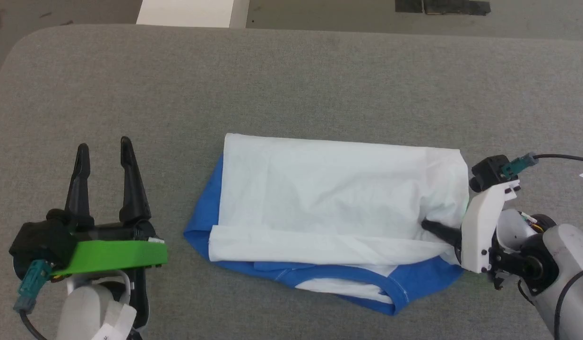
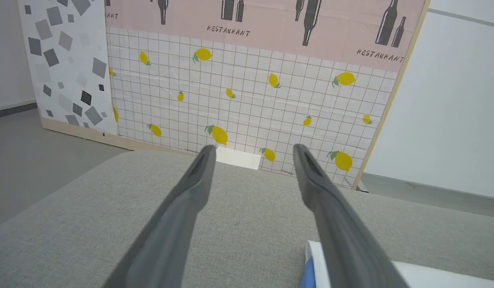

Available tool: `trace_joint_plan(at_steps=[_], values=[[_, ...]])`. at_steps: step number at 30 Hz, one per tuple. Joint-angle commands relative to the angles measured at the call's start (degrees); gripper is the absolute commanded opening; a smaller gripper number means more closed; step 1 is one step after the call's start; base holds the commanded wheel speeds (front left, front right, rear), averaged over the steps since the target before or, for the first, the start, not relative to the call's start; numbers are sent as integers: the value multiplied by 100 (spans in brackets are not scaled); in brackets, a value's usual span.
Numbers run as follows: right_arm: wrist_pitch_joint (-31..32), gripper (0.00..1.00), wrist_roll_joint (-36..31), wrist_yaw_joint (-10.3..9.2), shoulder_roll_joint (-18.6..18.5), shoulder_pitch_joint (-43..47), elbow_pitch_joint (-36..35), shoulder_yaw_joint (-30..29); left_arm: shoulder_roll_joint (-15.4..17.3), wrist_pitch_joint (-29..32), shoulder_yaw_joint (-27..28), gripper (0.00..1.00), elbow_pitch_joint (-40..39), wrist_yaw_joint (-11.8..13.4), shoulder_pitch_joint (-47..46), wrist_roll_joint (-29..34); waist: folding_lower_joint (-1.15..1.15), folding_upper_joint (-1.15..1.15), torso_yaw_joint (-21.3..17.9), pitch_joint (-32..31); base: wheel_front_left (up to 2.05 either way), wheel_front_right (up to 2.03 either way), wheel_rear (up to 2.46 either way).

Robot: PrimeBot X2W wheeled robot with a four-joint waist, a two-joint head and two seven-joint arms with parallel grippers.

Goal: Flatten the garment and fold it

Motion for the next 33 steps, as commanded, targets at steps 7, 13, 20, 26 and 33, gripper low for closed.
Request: trace_joint_plan(at_steps=[7, 13, 20, 26, 33], values=[[79, 0, 12, -11, -626, 218, 238, -381, -53, -21, 71, 100, 52, -64, 199, 99, 0, 0, -73, -221, 0, 0, 0], [201, 0, -298, -11, -1052, 310, 425, -973, -60, -21, 52, 100, 110, -99, 232, 83, 0, 0, -69, -278, 0, 0, 0], [514, 0, -895, -11, -1026, 282, 191, -1279, -63, -21, 37, 100, 199, -115, 285, 66, 0, 0, -87, -422, 0, 0, 0], [1205, 0, -1077, -11, -976, 276, -1028, -938, -63, -21, 55, 100, 219, -122, 378, 74, 0, 0, -147, -592, 0, 0, 0], [1744, 0, -1039, -11, -514, 57, -2197, -117, -64, -22, -23, 100, 240, -122, 357, 22, 0, 0, -122, -638, 0, 0, 0]])
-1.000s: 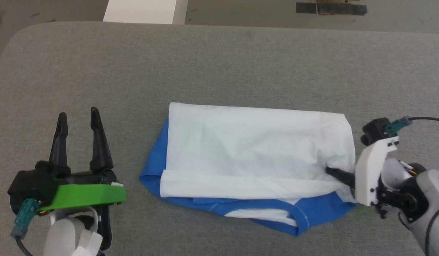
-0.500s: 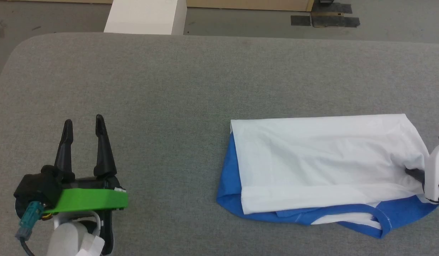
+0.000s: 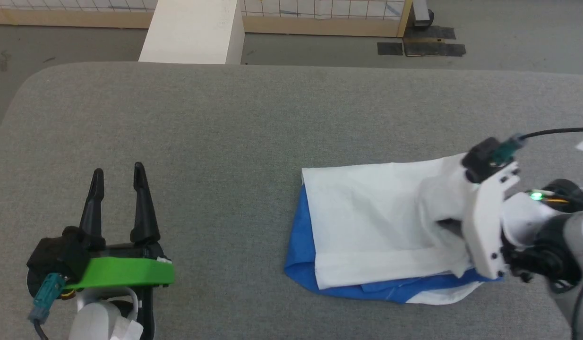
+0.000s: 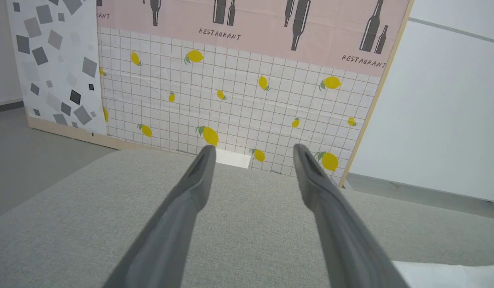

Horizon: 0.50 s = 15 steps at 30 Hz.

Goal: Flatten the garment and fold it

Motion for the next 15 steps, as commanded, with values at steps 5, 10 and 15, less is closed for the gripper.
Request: trace_joint_plan(at_steps=[5, 10, 15], values=[[-6, 0, -104, -8, 399, -358, 121, 662, -21, -22, -35, 100, -10, -14, 5, -30, 0, 0, 127, 103, 0, 0, 0], [-227, 0, -211, -8, 775, -639, 610, 1086, -21, -22, -51, 100, 1, 14, 0, -78, 0, 0, 257, 213, 0, 0, 0], [-492, 0, -197, -8, 1233, -842, 1212, 1344, -21, -22, -90, 100, 4, 39, -10, -123, 0, 0, 377, 316, 0, 0, 0]])
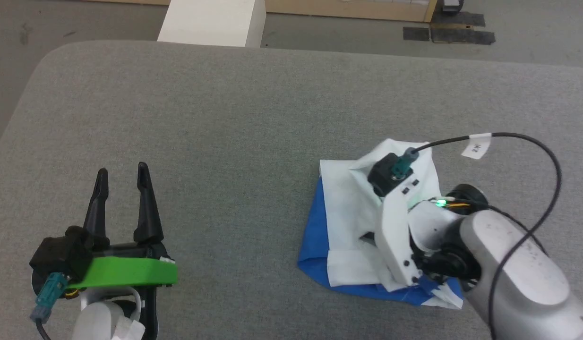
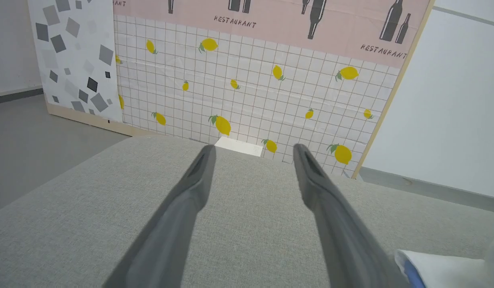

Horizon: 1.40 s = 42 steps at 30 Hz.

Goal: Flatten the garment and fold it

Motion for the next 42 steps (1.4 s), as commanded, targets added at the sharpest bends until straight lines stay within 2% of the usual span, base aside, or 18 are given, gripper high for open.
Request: trace_joint_plan(at_steps=[1, 7, 12, 13, 14, 15, 18, 24, 28, 31, 37, 42], values=[[-104, 0, -11, -8, 122, -114, 119, 18, -16, -22, -23, 100, -7, 41, -10, -31, 0, 0, 67, 79, 0, 0, 0], [-579, 0, -213, -8, 775, -226, 1045, -168, -16, -22, -107, 100, -14, 86, -69, -85, 0, 0, 144, 202, 0, 0, 0], [-917, 0, -486, -8, 1103, -277, 1580, -181, -16, -22, -139, 100, -19, 104, -93, -102, 0, 0, 144, 244, 0, 0, 0], [-1016, 30, -476, -8, 1158, -279, 1629, -164, -16, -22, -136, 100, -18, 108, -94, -98, 0, 0, 131, 239, 0, 0, 0], [-1078, 76, -455, -8, 1194, -282, 1649, -135, -16, -22, -127, 100, -15, 111, -91, -94, 0, 0, 112, 228, 0, 0, 0], [-1149, 100, -432, -8, 1218, -291, 1645, -98, -16, -22, -116, 100, -11, 111, -85, -87, 0, 0, 88, 207, 0, 0, 0], [-1346, 100, -301, -8, 1233, -334, 1517, 12, -16, -22, -91, 100, 15, 81, -65, -38, 0, 0, 12, 119, 0, 0, 0], [-1629, 100, -55, -8, 955, -343, 865, 38, -16, -22, -39, 100, 70, 24, 6, 33, 0, 0, -182, -133, 0, 0, 0], [-1832, 100, -197, -8, 694, -192, 437, -404, -16, -22, -15, 100, 92, -5, 68, 86, 0, 0, -306, -288, 0, 0, 0], [-1867, 100, -713, -8, 547, 54, 295, -877, -16, -22, 18, 100, 75, -21, 122, 116, 0, 0, -394, -375, 0, 0, 0], [-1622, 100, -1620, -8, 861, 777, 220, -1666, -16, -22, 17, 100, 34, -32, 165, 111, 0, 0, -439, -367, 0, 0, 0], [-1556, 100, -2192, -8, 1220, 1101, 228, -1935, -16, -22, -42, 100, -4, -24, 127, 81, 0, 0, -363, -193, 0, 0, 0]])
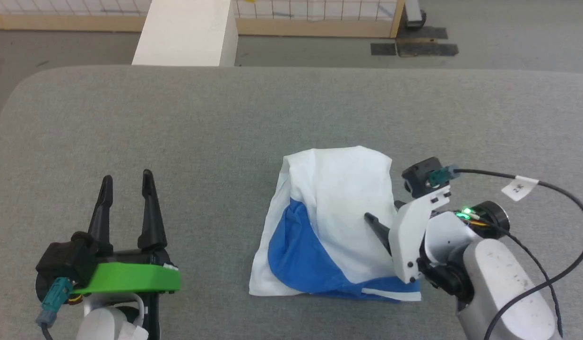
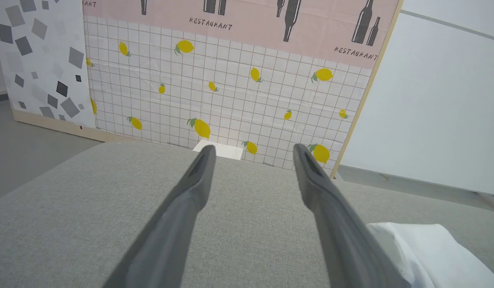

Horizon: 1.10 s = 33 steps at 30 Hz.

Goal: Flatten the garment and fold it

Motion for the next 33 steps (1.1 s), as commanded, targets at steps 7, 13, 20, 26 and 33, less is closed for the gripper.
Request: trace_joint_plan(at_steps=[7, 13, 20, 26, 33], values=[[11, 100, -698, -8, 193, 60, 462, -313, -15, -22, -114, 100, -33, 36, -94, -59, 0, 0, 250, 352, 0, 0, 0], [41, 100, -977, -8, 232, -15, 948, -582, -15, -22, -177, 100, -20, 71, -188, -86, 0, 0, 357, 483, 0, 0, 0], [77, 0, -853, -8, 134, -120, 1273, -499, -15, -22, -228, 100, 39, 86, -220, -105, 0, 0, 414, 432, 0, 0, 0], [-29, 0, -262, -8, -568, -257, 803, 244, -15, -22, -204, 100, 44, 60, -191, -73, 0, 0, 189, 268, 0, 0, 0], [227, 0, 576, -8, -2057, -414, 74, 1290, -15, -22, -118, 100, -82, 42, -122, 35, 0, 0, -718, 426, 0, 0, 0]])
